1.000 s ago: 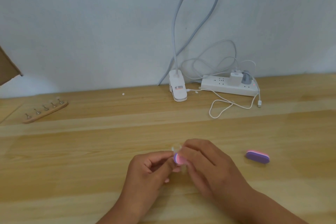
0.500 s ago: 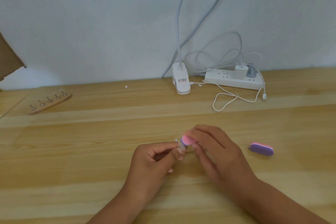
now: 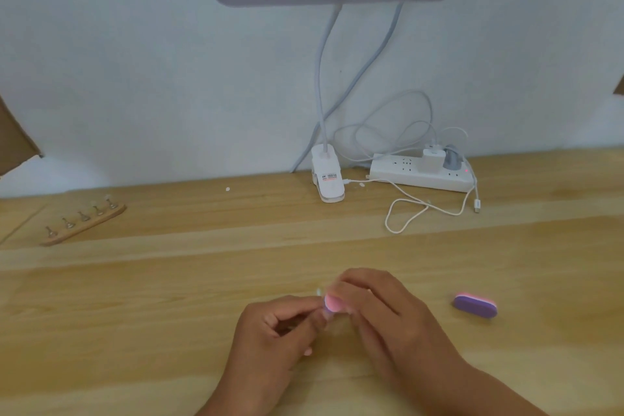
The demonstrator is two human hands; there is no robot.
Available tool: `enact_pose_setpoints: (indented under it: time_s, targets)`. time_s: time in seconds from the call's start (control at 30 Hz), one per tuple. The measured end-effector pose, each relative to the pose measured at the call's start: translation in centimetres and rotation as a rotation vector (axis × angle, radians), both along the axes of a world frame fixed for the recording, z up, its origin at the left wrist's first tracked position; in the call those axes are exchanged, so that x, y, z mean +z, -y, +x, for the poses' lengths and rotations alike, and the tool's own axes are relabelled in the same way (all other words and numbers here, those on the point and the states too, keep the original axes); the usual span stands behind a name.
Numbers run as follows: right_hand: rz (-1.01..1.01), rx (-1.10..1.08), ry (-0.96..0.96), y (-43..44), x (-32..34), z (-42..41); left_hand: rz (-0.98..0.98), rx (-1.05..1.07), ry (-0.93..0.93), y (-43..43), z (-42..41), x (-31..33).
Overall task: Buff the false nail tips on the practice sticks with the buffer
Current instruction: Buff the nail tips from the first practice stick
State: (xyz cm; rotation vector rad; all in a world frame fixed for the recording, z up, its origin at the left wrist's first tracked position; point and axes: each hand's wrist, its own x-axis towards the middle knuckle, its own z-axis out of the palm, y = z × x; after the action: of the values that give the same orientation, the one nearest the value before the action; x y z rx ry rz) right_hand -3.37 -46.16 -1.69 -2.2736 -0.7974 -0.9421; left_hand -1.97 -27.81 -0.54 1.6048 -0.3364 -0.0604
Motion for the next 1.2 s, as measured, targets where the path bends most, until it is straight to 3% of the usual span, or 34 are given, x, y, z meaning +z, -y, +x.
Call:
enact_pose_setpoints:
  time_s: [0.1, 0.23, 0.37, 0.53, 0.67, 0.83, 0.97, 1.1, 1.2]
  targets:
    - [0.064, -0.051, -0.009, 0.1, 0.3, 0.0, -0.006, 0.015, -0.012, 0.1, 0.1, 0.1]
    - [-0.046, 0.067, 0.036, -0.3, 0.2, -0.2, 0.005, 0.004, 0.024, 0.1, 0.0, 0.2]
    - [0.030, -0.078, -0.026, 0.2, 0.2, 0.2, 0.007, 0.012, 0.009, 0.0, 0.1, 0.1]
    - [-0.039, 0.079, 0.036, -0.2, -0.2, -0.1, 0.013, 0.003, 0.046, 0.0, 0.0, 0.1]
    - [0.069, -0.089, -0.020, 0.3, -0.3, 0.4, -0.013, 0.018, 0.019, 0.0, 0.1, -0.3]
    - [0.015, 0.061, 0.005, -0.2, -0.6, 0.1, 0.006, 0.016, 0.063, 0.0, 0.1, 0.0]
    - [0.106, -0.098, -0.037, 0.2, -0.4, 0.4, -0.015, 0.072, 0.044, 0.3, 0.0, -0.1]
    - [0.046, 0.081, 0.001, -0.3, -0.6, -0.1, 0.044, 0.050, 0.105, 0.3, -0.3, 0.1]
    - [0.095, -0.076, -0.017, 0.2, -0.6, 0.4, 0.000, 0.069, 0.099, 0.4, -0.4, 0.2]
